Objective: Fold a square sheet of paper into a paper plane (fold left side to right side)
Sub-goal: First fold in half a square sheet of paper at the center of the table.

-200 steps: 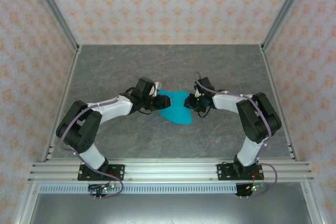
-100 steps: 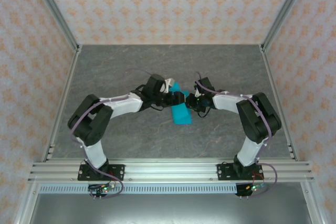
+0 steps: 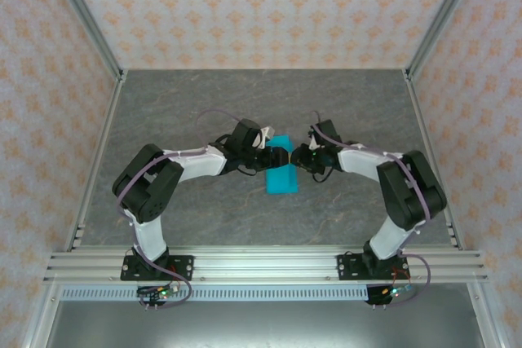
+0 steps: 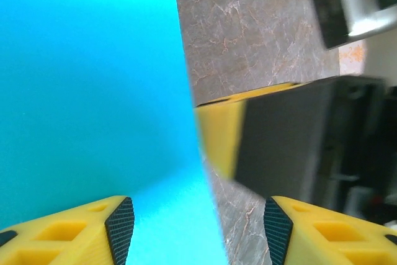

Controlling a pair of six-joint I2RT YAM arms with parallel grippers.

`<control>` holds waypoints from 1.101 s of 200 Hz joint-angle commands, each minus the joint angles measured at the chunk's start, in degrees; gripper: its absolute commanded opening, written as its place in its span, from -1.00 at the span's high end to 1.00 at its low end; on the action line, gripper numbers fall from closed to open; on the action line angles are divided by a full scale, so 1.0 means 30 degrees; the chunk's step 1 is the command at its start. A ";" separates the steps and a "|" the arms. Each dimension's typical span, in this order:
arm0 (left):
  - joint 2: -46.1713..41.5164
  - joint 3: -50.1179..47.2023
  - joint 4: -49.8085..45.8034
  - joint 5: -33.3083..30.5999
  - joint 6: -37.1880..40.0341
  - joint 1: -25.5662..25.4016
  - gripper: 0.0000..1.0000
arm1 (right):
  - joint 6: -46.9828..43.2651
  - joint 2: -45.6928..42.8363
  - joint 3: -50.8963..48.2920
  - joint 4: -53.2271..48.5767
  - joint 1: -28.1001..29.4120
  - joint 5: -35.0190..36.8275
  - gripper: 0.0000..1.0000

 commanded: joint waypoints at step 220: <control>-0.1845 -0.0347 -0.1251 -0.1840 0.0542 -0.0123 0.33 | 0.3054 0.1058 -0.2303 0.8423 -0.1288 -0.6599 0.68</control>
